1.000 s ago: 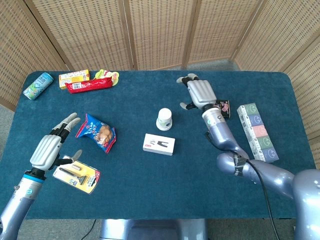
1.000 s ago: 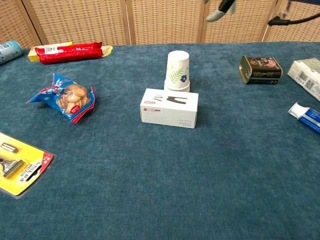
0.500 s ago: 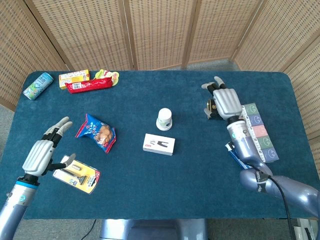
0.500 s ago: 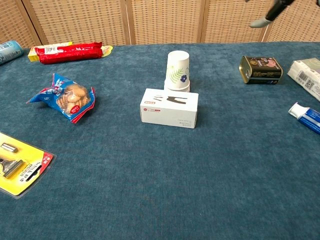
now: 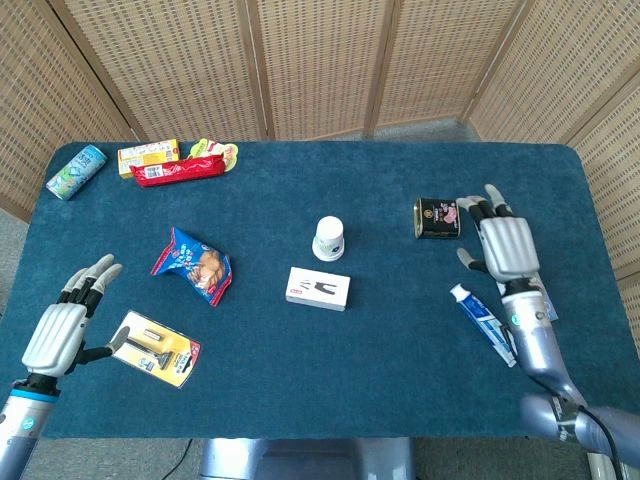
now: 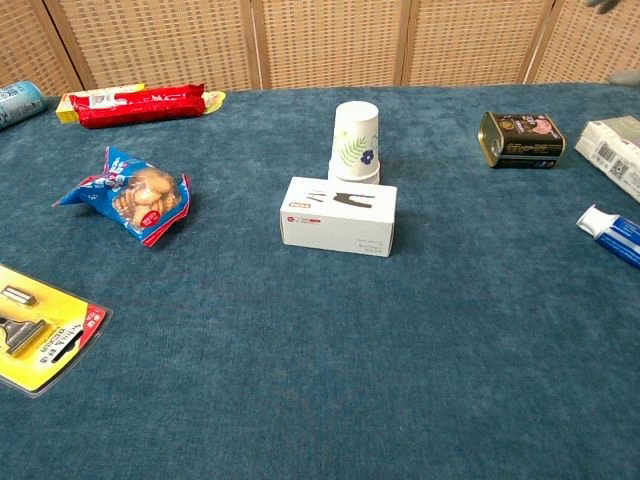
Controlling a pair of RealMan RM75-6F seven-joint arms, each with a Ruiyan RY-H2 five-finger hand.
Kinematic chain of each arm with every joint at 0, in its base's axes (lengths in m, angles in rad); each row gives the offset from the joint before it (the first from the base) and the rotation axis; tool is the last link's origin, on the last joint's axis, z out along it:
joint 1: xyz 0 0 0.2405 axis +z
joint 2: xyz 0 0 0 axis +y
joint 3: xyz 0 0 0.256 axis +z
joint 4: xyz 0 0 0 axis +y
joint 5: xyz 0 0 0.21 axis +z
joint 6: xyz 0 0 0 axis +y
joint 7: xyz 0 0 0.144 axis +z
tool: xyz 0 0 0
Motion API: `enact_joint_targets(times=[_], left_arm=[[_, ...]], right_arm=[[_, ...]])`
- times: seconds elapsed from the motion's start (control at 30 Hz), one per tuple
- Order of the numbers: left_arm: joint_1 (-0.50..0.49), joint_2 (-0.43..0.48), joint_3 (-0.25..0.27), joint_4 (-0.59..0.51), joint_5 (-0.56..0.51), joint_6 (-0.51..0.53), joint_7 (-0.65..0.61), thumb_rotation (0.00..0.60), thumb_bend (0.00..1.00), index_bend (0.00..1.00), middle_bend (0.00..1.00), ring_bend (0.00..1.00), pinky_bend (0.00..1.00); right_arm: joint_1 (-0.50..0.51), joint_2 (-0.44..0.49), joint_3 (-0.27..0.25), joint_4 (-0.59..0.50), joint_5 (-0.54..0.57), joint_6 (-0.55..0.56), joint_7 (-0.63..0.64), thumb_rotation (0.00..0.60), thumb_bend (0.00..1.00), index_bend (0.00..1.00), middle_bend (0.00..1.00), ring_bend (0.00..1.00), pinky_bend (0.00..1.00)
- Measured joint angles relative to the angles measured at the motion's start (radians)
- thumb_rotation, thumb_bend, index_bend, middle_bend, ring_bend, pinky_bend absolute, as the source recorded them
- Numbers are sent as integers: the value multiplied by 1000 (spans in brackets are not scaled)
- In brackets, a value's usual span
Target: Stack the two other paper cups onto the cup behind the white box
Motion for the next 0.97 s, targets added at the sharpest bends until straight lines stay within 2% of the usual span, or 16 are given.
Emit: enact_joint_targets(times=[0.3,0.4,0.63,0.97], left_arm=[[70,-1,42,12,44,68,27,600,395,10,3,0,39],[88,0,49,17,60,91,24,600,396,10,4,0,34],[109,1,51,38,72,110,36,600,395,9,6,0,19],[106,-7,43,47,79,88,32,600,395,10,6,0,20]], right_arm=[[-166,33,-41,-88,-63,173,-48,600,288,179,222,0,423],[-209,42,-52,-114,-82,201,-61,600,286,178,221,0,418],[-258,51,-59,-144,-112,205,-83,600,288,177,222,0,414],[-281,50,-35,-162,-132,175,-105,600,289,176,221,0,412]])
